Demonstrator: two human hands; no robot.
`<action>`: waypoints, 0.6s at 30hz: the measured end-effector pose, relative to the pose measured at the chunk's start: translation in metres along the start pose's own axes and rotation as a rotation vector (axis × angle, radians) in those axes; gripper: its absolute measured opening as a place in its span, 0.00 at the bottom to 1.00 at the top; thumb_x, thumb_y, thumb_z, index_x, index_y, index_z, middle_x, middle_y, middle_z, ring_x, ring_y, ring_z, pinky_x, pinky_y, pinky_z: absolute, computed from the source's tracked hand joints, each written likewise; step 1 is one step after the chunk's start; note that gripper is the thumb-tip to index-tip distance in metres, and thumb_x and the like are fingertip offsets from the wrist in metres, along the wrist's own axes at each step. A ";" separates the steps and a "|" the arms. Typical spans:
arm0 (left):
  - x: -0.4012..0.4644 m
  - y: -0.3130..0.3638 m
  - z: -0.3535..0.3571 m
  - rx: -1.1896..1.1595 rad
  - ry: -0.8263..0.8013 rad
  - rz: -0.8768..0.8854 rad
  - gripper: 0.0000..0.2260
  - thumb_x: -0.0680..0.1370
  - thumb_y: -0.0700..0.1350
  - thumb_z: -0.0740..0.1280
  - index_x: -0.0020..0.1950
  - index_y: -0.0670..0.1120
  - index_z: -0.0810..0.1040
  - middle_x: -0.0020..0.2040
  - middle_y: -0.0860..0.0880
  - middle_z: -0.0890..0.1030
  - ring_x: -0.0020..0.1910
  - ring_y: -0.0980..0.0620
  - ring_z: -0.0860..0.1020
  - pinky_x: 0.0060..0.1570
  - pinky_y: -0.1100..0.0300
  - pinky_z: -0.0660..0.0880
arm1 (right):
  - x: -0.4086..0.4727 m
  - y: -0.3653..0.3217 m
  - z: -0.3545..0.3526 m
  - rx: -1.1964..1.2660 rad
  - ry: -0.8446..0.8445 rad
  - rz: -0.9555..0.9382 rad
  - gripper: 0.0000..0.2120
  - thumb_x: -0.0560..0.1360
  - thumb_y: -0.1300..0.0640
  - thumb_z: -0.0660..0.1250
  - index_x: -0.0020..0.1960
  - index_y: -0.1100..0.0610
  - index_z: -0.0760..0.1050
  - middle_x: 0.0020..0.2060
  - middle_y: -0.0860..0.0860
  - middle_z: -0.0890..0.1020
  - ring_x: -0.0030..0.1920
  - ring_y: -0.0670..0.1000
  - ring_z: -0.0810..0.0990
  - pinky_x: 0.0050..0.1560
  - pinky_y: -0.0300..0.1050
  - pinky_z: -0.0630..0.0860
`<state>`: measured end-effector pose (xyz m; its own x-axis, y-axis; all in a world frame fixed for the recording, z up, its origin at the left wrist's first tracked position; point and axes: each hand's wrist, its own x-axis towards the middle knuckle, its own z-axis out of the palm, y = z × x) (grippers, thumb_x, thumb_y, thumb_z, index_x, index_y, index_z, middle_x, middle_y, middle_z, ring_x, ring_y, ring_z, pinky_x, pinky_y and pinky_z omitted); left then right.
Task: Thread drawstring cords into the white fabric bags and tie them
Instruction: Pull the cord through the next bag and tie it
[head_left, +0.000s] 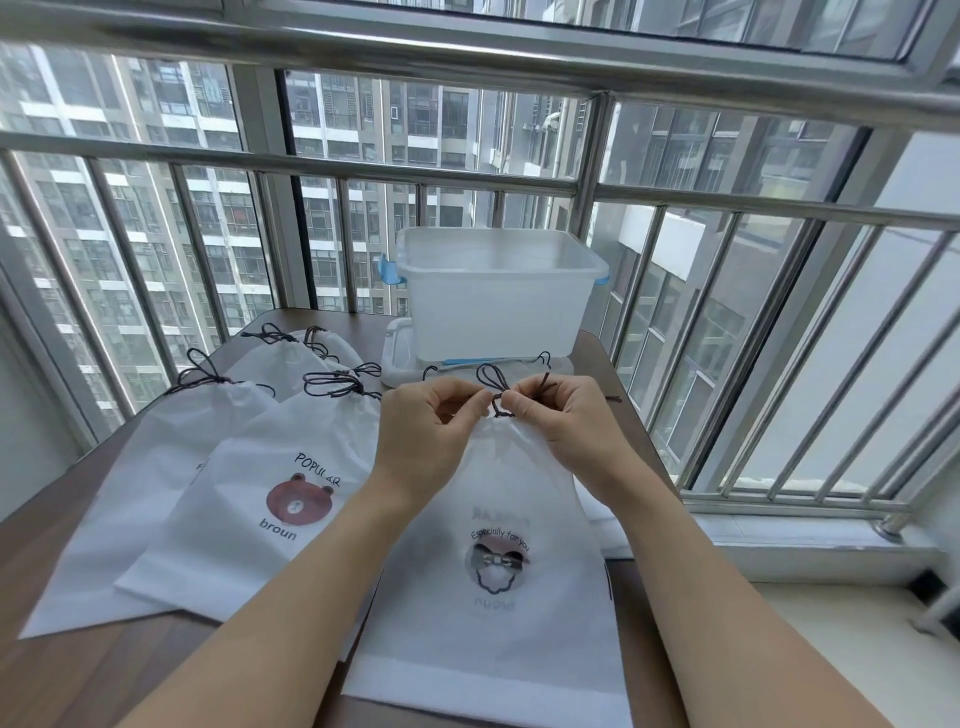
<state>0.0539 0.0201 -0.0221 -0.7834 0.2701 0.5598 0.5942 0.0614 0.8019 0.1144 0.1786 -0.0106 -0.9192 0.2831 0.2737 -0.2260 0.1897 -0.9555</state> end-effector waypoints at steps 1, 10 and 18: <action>0.000 -0.001 0.000 0.041 0.024 0.070 0.02 0.75 0.39 0.74 0.46 0.45 0.86 0.39 0.55 0.86 0.39 0.56 0.84 0.44 0.59 0.81 | 0.000 0.001 0.000 -0.009 -0.002 0.001 0.04 0.77 0.64 0.73 0.43 0.62 0.81 0.38 0.55 0.84 0.40 0.49 0.79 0.43 0.38 0.74; 0.004 -0.010 -0.003 0.360 -0.011 0.466 0.07 0.77 0.40 0.72 0.53 0.48 0.85 0.45 0.52 0.86 0.39 0.55 0.81 0.39 0.61 0.77 | 0.001 0.004 0.002 -0.025 -0.022 0.003 0.07 0.77 0.63 0.72 0.46 0.68 0.82 0.39 0.55 0.84 0.41 0.47 0.81 0.46 0.39 0.76; 0.001 -0.007 0.003 0.181 -0.049 0.292 0.07 0.77 0.40 0.71 0.53 0.47 0.86 0.44 0.54 0.86 0.42 0.60 0.82 0.42 0.64 0.78 | 0.000 0.003 0.003 -0.004 -0.013 -0.006 0.04 0.77 0.66 0.71 0.46 0.67 0.81 0.39 0.55 0.84 0.41 0.47 0.82 0.47 0.37 0.78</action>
<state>0.0490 0.0226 -0.0278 -0.5685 0.3467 0.7461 0.8182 0.1430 0.5569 0.1131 0.1763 -0.0134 -0.9217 0.2700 0.2784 -0.2307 0.1955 -0.9532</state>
